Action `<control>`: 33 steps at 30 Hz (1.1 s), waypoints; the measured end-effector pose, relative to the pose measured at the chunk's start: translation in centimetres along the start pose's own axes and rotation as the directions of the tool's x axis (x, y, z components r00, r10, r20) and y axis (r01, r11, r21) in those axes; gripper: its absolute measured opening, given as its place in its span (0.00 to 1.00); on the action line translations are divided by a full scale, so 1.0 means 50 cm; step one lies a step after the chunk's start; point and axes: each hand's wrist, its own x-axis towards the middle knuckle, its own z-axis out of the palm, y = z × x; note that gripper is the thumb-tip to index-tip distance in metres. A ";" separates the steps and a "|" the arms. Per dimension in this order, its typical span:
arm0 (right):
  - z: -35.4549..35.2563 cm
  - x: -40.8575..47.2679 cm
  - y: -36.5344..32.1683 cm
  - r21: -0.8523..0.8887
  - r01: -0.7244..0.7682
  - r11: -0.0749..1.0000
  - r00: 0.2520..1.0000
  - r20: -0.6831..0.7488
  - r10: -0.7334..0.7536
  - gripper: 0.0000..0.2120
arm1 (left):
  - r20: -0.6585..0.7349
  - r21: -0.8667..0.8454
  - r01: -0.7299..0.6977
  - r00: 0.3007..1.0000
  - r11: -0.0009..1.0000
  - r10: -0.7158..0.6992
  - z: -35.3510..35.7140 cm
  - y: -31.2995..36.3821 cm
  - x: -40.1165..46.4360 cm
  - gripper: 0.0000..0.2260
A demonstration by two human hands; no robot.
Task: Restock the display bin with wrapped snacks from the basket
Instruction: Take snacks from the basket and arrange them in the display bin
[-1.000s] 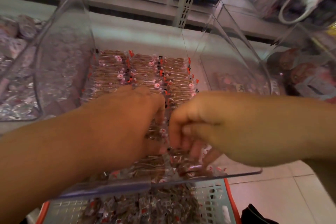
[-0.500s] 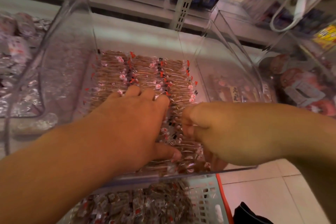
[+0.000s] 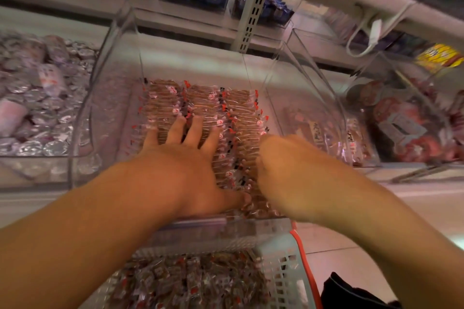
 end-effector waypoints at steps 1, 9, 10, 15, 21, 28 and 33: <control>-0.008 -0.004 0.000 0.055 -0.016 0.998 1.000 -0.012 0.017 0.13 | 0.010 -0.012 0.005 1.000 1.000 -0.005 0.000 0.002 0.002 0.54; -0.025 0.095 -0.022 0.124 -0.117 0.985 0.983 -0.126 0.133 0.24 | -0.019 -0.053 0.065 0.998 0.997 -0.066 -0.014 -0.018 -0.002 0.45; -0.018 0.120 -0.025 0.156 -0.137 0.978 0.982 -0.108 0.155 0.29 | -0.033 -0.028 0.099 0.994 0.995 -0.100 -0.015 -0.026 -0.003 0.43; 0.028 0.210 -0.037 0.256 -0.183 0.949 0.978 -0.052 0.202 0.34 | -0.019 0.032 0.129 0.992 0.991 -0.128 -0.013 -0.056 -0.008 0.39; 0.018 0.200 -0.064 0.150 -0.074 0.986 0.997 -0.002 0.075 0.31 | -0.006 0.057 0.089 0.996 0.994 -0.089 -0.029 -0.077 -0.022 0.39; 0.052 0.012 -0.069 0.165 0.326 0.931 0.647 -0.757 -0.092 0.12 | -0.633 -0.025 -0.098 0.771 0.995 0.060 -0.037 -0.060 -0.148 0.11; 0.317 -0.115 -0.038 0.242 0.622 0.745 0.296 -0.953 0.062 0.07 | -0.929 0.188 -0.422 0.216 0.887 0.300 0.111 -0.017 -0.244 0.14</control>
